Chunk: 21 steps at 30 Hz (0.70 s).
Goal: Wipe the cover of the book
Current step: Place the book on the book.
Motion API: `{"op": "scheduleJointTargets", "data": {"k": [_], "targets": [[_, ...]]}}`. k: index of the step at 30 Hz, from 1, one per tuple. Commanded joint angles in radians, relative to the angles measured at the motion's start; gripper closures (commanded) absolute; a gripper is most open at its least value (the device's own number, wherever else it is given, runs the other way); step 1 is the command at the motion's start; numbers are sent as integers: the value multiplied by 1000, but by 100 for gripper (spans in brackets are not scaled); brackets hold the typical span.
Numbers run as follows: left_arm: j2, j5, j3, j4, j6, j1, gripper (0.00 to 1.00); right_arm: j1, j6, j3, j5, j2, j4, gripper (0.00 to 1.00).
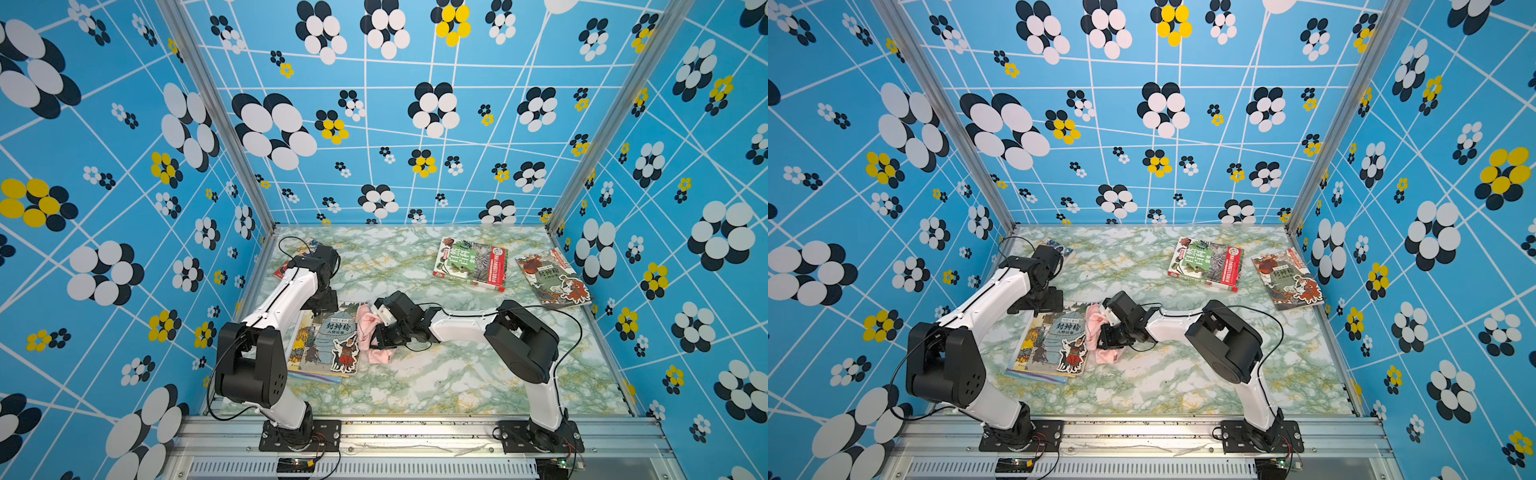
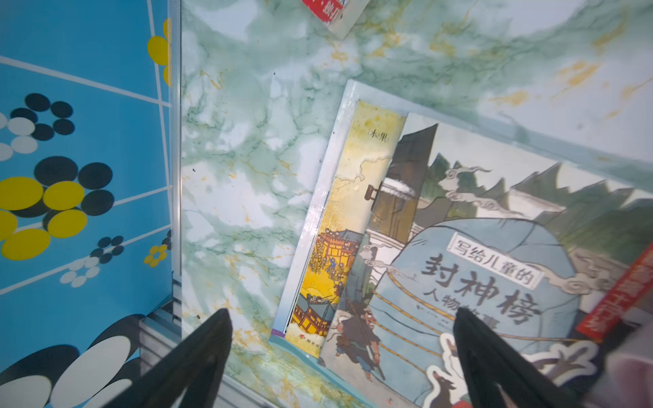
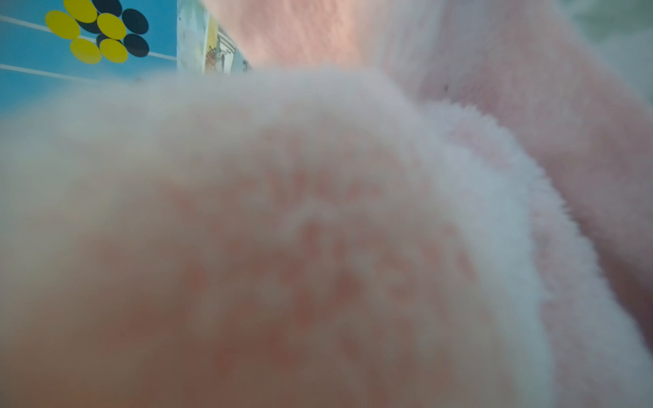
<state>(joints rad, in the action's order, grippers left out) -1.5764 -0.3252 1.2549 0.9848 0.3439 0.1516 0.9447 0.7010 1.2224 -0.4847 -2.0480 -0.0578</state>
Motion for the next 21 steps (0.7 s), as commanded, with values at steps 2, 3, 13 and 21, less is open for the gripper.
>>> {"op": "scheduleJointTargets", "data": {"k": [2, 3, 13, 21], "targets": [[27, 128, 62, -159, 33, -49, 1, 23, -49, 25, -73, -11, -13, 100], [19, 160, 77, -194, 45, -63, 1, 23, -47, 22, -84, -11, -30, 100], [-268, 265, 293, -487, -74, -145, 1, 14, -135, 25, -33, 33, 35, 100], [-455, 627, 348, -745, -55, -286, 1, -90, -159, -138, 67, 235, 85, 100]]}}
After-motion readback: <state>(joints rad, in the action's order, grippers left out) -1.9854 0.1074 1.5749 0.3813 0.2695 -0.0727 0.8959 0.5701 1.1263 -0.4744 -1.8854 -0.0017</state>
